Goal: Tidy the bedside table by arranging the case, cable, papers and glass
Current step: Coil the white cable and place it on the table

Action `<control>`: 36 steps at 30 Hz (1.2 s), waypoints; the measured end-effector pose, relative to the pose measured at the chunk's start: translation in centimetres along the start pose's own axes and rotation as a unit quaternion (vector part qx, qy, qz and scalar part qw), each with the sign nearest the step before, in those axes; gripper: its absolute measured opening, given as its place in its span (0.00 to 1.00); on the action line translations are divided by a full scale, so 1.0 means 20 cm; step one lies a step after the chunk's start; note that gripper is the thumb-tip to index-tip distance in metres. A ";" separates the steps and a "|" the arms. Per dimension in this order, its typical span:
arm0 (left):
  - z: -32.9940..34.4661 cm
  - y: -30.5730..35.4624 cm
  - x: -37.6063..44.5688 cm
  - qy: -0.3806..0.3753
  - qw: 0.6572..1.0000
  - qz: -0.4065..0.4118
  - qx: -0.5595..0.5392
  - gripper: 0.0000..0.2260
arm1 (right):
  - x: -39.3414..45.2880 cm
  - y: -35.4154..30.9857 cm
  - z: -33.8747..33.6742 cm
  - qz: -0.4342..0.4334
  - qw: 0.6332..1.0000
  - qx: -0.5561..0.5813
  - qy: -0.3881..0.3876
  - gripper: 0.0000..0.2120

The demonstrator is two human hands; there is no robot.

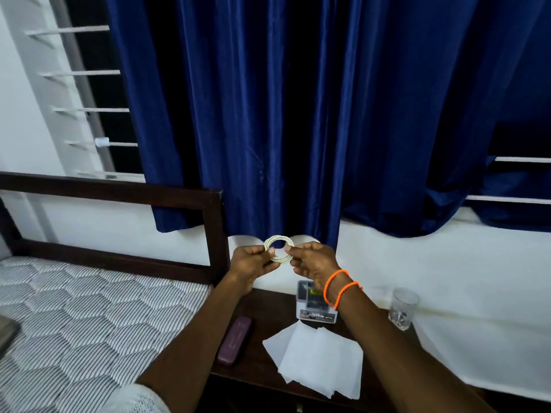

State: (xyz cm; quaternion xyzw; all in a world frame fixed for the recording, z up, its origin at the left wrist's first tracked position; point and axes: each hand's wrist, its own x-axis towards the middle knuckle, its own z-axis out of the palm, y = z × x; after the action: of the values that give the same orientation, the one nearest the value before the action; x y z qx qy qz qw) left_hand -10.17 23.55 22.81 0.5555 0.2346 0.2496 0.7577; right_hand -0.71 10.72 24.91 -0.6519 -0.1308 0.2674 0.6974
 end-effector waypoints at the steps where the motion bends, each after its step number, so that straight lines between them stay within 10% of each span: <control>1: -0.02 -0.04 0.01 0.014 1.000 -0.010 -0.004 0.09 | 0.02 0.06 0.01 0.009 1.000 0.010 0.005 0.13; 15: -0.33 -0.60 0.33 0.199 0.956 -0.069 0.204 0.11 | 0.37 0.79 0.20 0.046 0.973 -0.211 0.085 0.04; 36: -0.50 -1.03 0.84 0.124 0.867 -0.108 0.471 0.10 | 0.90 1.22 0.33 0.064 0.902 -0.402 0.147 0.11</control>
State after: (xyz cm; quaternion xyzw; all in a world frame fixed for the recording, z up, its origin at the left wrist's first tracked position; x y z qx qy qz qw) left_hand -1.15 36.18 -0.98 0.7820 0.4749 0.0934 0.3928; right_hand 5.57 26.25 -1.12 -0.9157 -0.0810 0.1373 0.3688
